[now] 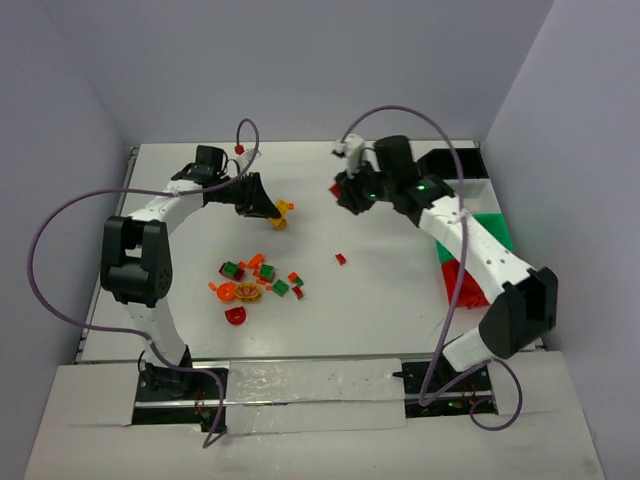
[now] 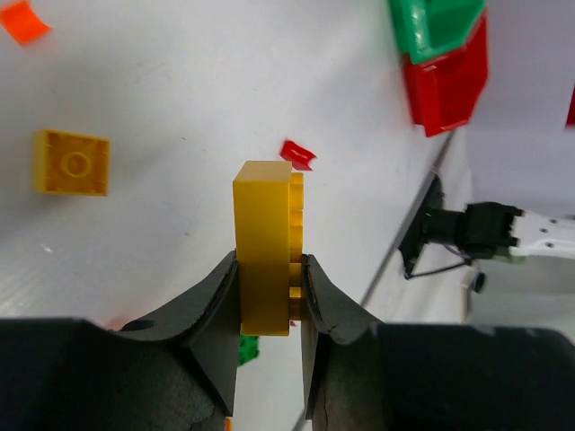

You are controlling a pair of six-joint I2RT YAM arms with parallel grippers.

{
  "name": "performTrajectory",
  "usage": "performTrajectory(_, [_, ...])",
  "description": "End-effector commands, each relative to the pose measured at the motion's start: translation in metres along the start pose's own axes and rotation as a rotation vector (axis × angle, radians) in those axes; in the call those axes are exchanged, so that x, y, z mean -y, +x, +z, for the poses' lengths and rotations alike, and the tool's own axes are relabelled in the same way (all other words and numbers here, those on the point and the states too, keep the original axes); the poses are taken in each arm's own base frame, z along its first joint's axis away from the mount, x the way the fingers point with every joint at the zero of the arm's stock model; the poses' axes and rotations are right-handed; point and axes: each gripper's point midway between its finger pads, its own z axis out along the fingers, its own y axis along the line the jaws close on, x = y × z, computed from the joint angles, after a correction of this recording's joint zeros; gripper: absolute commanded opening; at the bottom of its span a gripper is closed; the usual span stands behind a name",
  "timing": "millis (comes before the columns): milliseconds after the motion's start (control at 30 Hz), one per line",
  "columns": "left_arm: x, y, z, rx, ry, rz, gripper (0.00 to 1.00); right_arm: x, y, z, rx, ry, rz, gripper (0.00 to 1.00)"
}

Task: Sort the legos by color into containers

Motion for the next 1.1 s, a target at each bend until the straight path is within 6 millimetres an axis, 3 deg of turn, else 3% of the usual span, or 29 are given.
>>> performTrajectory(0, [0.026,-0.035,-0.012,0.112,-0.066,0.285,0.00,0.060,0.098,-0.076,-0.201,0.183,0.116,0.00])
performTrajectory(133, [0.032,-0.034,0.000,0.088,-0.102,0.399,0.00,0.079,0.183,-0.146,-0.359,0.312,0.154,0.00])
performTrajectory(333, [0.035,-0.039,0.013,0.073,-0.083,0.398,0.00,0.079,0.264,-0.218,-0.554,0.390,0.303,0.00])
performTrajectory(433, [0.038,-0.044,0.016,0.074,-0.081,0.412,0.00,0.079,0.286,-0.235,-0.611,0.405,0.352,0.00])
performTrajectory(633, [0.039,-0.050,0.020,0.068,-0.072,0.406,0.00,0.083,0.320,-0.249,-0.701,0.428,0.434,0.05])
performTrajectory(700, [0.040,-0.050,0.021,0.068,-0.070,0.402,0.00,0.094,0.322,-0.247,-0.693,0.452,0.447,0.22])
performTrajectory(733, [0.041,-0.050,0.021,0.069,-0.070,0.400,0.00,0.095,0.322,-0.247,-0.690,0.458,0.459,0.26])
performTrajectory(900, [0.040,-0.048,0.020,0.069,-0.075,0.397,0.00,0.103,0.327,-0.246,-0.713,0.458,0.467,0.37])
performTrajectory(933, [0.040,-0.046,0.019,0.067,-0.075,0.395,0.00,0.103,0.330,-0.247,-0.729,0.451,0.462,0.52])
performTrajectory(967, [0.042,-0.046,0.018,0.070,-0.073,0.400,0.00,0.103,0.330,-0.247,-0.734,0.448,0.455,0.76])
performTrajectory(1000, [0.042,-0.045,0.018,0.068,-0.070,0.399,0.00,0.105,0.327,-0.249,-0.728,0.449,0.447,0.91])
performTrajectory(1033, [0.042,-0.044,0.018,0.068,-0.069,0.401,0.00,0.105,0.324,-0.249,-0.722,0.445,0.444,0.99])
performTrajectory(1067, [0.045,-0.043,0.017,0.069,-0.059,0.405,0.00,0.103,0.321,-0.250,-0.720,0.431,0.448,1.00])
